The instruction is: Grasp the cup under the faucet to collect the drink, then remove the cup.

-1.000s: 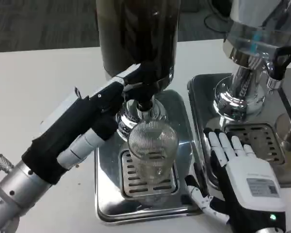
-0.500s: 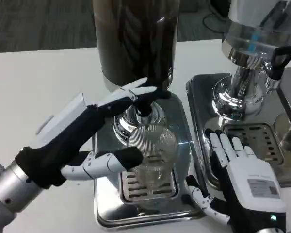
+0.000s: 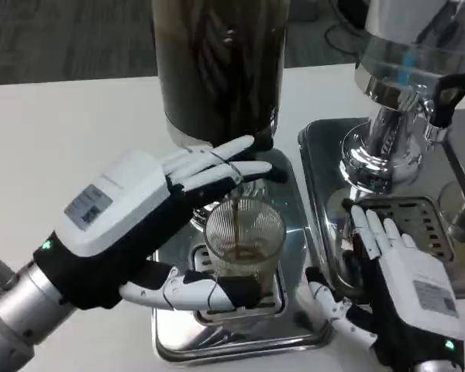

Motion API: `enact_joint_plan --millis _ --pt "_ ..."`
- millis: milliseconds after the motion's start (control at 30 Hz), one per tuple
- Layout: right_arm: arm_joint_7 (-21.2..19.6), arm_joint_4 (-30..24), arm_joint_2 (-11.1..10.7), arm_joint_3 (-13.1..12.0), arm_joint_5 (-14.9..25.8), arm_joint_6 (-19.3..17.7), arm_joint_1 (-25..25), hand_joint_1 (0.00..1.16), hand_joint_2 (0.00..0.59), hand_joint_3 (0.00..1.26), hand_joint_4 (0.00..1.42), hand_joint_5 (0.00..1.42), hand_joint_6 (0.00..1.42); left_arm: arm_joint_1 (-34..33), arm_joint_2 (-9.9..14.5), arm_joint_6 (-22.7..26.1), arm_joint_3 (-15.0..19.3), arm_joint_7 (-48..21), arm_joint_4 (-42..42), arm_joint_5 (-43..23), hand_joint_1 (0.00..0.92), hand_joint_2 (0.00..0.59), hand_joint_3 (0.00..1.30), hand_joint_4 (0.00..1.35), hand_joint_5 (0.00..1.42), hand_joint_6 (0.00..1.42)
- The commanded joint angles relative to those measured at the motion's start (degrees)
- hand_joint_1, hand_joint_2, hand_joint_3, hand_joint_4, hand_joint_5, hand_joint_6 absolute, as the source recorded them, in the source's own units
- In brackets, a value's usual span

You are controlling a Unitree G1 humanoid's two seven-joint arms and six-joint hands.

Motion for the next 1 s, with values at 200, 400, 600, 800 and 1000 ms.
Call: enact_joint_plan --millis 200,400,600,800,1000 --pt "11.8 -1.6 -0.7 -4.0 16.0 -4.7 -2.9 0.3 0.19 0.0 0.0 0.0 0.01 2.9 2.6 0.5 -3.2 1.3 2.1 4.7 0.0 0.141 0.27 0.09 0.26 0.2" --pt "17.0 -0.3 -1.9 -4.3 21.0 -7.1 -3.5 0.32 0.195 0.0 0.0 0.0 0.0 3.1 3.1 0.6 -4.1 3.0 2.9 4.9 0.0 0.141 0.27 0.08 0.26 0.2" --pt "16.4 -0.1 -1.7 -4.7 21.9 -8.3 -3.1 0.41 0.227 0.0 0.0 0.0 0.0 3.1 3.4 0.9 -4.5 3.8 3.0 4.8 0.0 0.141 0.27 0.08 0.25 0.2" --pt "15.6 0.0 -1.7 -4.7 20.5 -8.4 -3.4 0.41 0.224 0.0 0.0 0.0 0.0 3.2 3.1 1.5 -5.1 4.3 3.2 5.0 0.0 0.141 0.28 0.08 0.25 0.2" --pt "18.2 0.9 -2.0 -4.0 22.0 -8.5 -4.8 0.41 0.215 0.0 0.0 0.0 0.0 3.5 3.2 1.6 -5.5 5.4 3.7 4.6 0.0 0.141 0.28 0.08 0.25 0.2"
